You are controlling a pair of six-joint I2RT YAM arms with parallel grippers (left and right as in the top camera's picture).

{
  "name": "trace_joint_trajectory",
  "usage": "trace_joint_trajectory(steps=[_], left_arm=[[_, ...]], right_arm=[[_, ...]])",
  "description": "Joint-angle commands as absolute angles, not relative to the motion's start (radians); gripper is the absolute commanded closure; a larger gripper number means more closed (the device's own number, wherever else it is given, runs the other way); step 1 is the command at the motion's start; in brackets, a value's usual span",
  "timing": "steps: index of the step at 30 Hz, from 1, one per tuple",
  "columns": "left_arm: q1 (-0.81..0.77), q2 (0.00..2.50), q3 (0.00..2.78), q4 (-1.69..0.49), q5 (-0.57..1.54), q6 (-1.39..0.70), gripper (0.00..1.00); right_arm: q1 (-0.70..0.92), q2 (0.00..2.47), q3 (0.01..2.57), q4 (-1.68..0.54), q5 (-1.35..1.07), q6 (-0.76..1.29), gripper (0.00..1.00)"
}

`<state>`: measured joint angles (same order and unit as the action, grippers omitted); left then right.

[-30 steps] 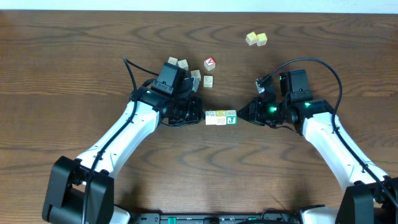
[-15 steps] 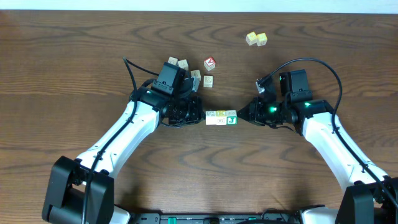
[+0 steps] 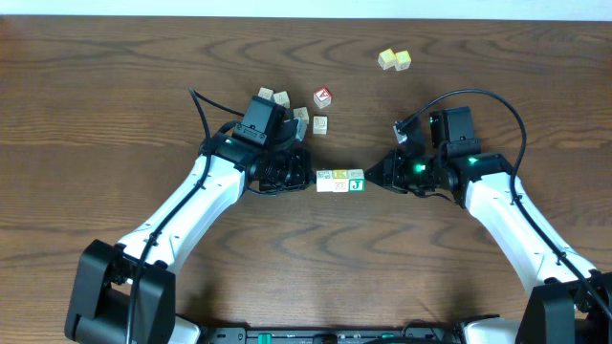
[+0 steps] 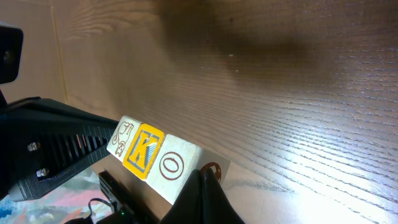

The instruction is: Lift 3 blocks

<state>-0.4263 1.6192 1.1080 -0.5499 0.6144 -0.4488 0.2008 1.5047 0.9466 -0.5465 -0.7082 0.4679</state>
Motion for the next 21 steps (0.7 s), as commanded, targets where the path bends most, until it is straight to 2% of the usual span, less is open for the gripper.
trace_joint_trajectory(steps=[1, 21], left_arm=[[-0.451, 1.592, 1.160, -0.533, 0.722, -0.451, 0.93], [-0.451, 1.594, 1.160, -0.533, 0.722, -0.464, 0.93]], right_arm=[[0.256, 1.491, 0.948, -0.542, -0.821, 0.492, 0.99], [0.256, 1.491, 0.948, -0.542, -0.821, 0.513, 0.99]])
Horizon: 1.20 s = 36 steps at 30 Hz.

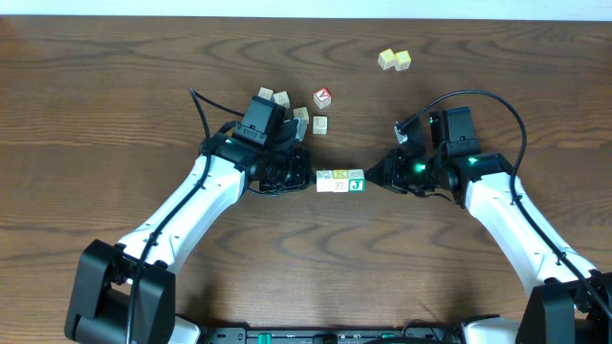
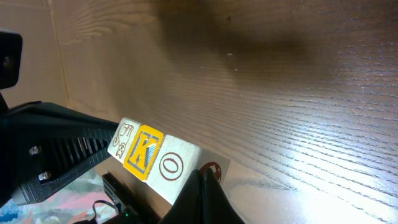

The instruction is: Lift 3 blocks

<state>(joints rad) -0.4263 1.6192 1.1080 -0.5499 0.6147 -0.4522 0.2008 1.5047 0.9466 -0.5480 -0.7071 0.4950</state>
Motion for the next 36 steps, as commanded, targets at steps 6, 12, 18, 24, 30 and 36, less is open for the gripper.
trace_joint_trajectory(steps=[6, 12, 18, 24, 30, 36], left_arm=[[-0.451, 1.594, 1.160, -0.533, 0.722, -0.470, 0.93], [-0.451, 1.594, 1.160, -0.533, 0.722, -0.474, 0.93], [-0.451, 1.594, 1.160, -0.533, 0.722, -0.475, 0.93], [-0.451, 1.594, 1.160, -0.533, 0.722, -0.477, 0.93], [-0.451, 1.594, 1.160, -0.533, 0.722, -0.477, 0.93], [-0.451, 1.596, 1.160, -0.533, 0.722, -0.477, 0.93]], right_arm=[[0.257, 1.491, 0.948, -0.541, -0.821, 0.520, 0.99], [0.257, 1.491, 0.948, -0.542, -0.820, 0.520, 0.99], [0.257, 1.493, 0.948, -0.542, -0.820, 0.520, 0.99], [0.268, 1.493, 0.948, -0.535, -0.816, 0.520, 0.99], [0.303, 1.493, 0.948, -0.507, -0.788, 0.546, 0.99], [0.305, 1.493, 0.948, -0.508, -0.785, 0.546, 0.99]])
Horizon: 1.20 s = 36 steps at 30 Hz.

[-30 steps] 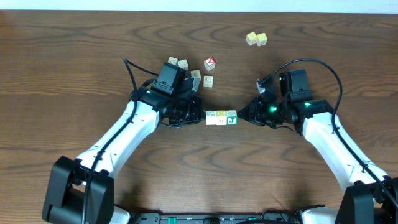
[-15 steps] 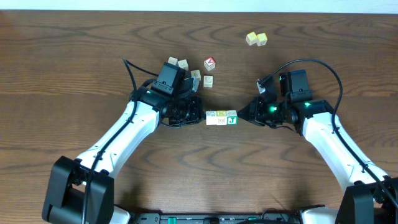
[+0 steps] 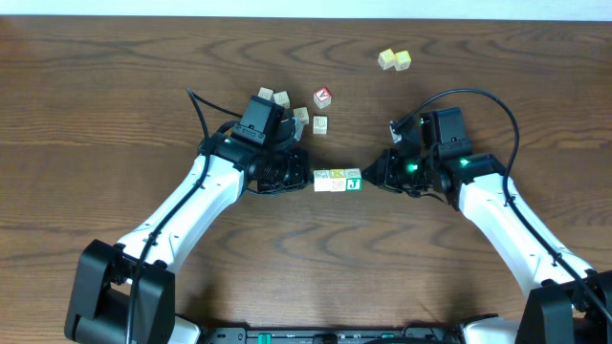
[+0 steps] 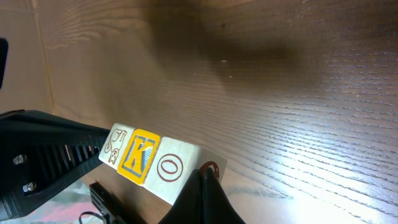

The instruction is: Lift 3 blocks

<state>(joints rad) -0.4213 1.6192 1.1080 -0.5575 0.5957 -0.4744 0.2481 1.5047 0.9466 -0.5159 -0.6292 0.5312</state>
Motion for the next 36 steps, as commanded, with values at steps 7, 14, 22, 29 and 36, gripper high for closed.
trace_joint_trajectory(steps=[7, 14, 22, 29, 36], left_arm=[[-0.473, 1.615, 1.160, -0.530, 0.722, -0.478, 0.93], [-0.490, 1.645, 1.160, -0.496, 0.722, -0.496, 0.93], [-0.491, 1.686, 1.160, -0.484, 0.722, -0.503, 0.93], [-0.491, 1.736, 1.160, -0.484, 0.722, -0.503, 0.93], [-0.491, 1.745, 1.160, -0.470, 0.722, -0.503, 0.93]], right_arm=[[0.305, 1.514, 0.948, -0.508, -0.779, 0.546, 0.99], [0.310, 1.538, 0.948, -0.508, -0.779, 0.546, 0.99], [0.310, 1.538, 0.948, -0.508, -0.763, 0.545, 0.99], [0.310, 1.538, 0.945, -0.509, -0.744, 0.545, 0.99], [0.310, 1.539, 0.904, -0.488, -0.723, 0.546, 0.99]])
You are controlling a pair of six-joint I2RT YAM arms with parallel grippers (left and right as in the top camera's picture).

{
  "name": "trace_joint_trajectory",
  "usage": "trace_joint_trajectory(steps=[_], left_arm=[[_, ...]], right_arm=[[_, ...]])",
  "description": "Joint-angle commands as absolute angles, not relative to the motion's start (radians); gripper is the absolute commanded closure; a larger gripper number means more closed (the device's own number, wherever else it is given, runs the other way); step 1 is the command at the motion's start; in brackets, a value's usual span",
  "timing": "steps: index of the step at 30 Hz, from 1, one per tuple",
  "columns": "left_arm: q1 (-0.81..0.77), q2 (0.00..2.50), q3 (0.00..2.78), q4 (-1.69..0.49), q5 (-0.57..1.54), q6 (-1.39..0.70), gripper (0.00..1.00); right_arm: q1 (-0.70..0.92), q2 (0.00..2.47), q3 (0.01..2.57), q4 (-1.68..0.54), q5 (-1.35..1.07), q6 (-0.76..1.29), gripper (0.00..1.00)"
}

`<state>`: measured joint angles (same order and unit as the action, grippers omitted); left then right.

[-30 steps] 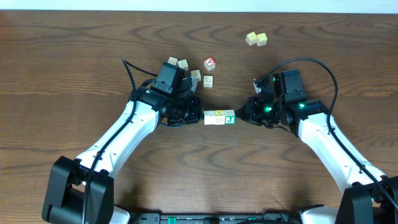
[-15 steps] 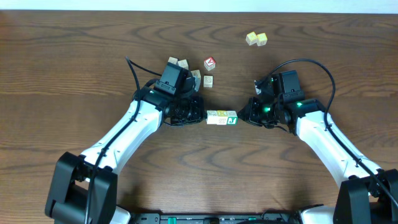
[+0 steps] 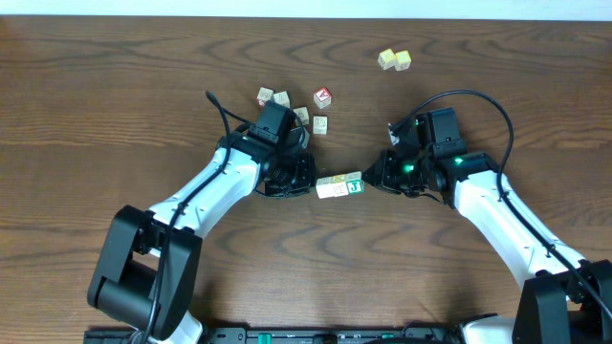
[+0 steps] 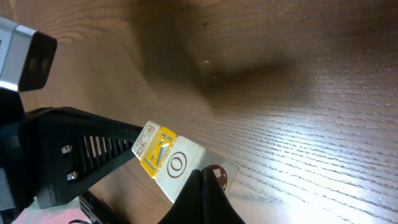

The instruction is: Lift 3 blocks

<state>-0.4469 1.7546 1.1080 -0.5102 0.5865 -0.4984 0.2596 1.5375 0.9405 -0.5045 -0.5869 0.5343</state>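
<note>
Three lettered blocks form one short row (image 3: 339,185) at the table's middle, tilted with its left end nearer me. In the right wrist view the row (image 4: 165,155) shows a yellow K face and an O face. My right gripper (image 3: 371,178) is shut, and its joined tips (image 4: 204,177) press the row's right end. My left gripper (image 3: 308,180) bears on the left end; its ribbed black finger (image 4: 87,149) reaches to the row. How its jaws stand does not show. Whether the row is off the wood is unclear.
Several loose blocks lie behind the left arm, among them a red-topped block (image 3: 323,96) and a pale block (image 3: 319,123). Two yellow blocks (image 3: 394,59) sit at the far right. A black cable loops over the right arm (image 3: 478,96).
The left arm has swung right and its wrist now sits closer to the row. The row, level before, is now tilted. My right gripper stays shut against its right end.
At the first two moments the row lay level between both gripper tips, nothing moving. By the third moment the right arm and the row had shifted slightly left. Now the left arm has turned in and the row is slanted, both ends still pressed.
</note>
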Motion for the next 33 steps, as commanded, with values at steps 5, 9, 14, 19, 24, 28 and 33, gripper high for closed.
trace_joint_trajectory(steps=[5, 9, 14, 19, 24, 28, 33], left_arm=[[-0.491, 1.745, 1.160, -0.469, 0.722, -0.503, 0.93], [-0.492, 1.745, 1.160, -0.469, 0.721, -0.503, 0.93], [-0.520, 1.745, 1.160, -0.465, 0.694, -0.503, 0.93], [-0.552, 1.745, 1.160, -0.461, 0.644, -0.530, 0.93], [-0.558, 1.745, 1.160, -0.458, 0.635, -0.533, 0.93], [-0.558, 1.745, 1.159, -0.458, 0.631, -0.533, 0.93], [-0.558, 1.745, 1.141, -0.458, 0.616, -0.533, 0.93]], right_arm=[[0.310, 1.539, 0.850, -0.420, -0.723, 0.572, 0.99], [0.310, 1.539, 0.824, -0.379, -0.722, 0.572, 0.99], [0.310, 1.539, 0.811, -0.364, -0.722, 0.572, 0.99], [0.310, 1.539, 0.810, -0.354, -0.722, 0.572, 0.99], [0.310, 1.539, 0.810, -0.355, -0.719, 0.572, 0.99], [0.310, 1.545, 0.810, -0.354, -0.707, 0.572, 0.99], [0.310, 1.578, 0.810, -0.348, -0.708, 0.572, 0.99]])
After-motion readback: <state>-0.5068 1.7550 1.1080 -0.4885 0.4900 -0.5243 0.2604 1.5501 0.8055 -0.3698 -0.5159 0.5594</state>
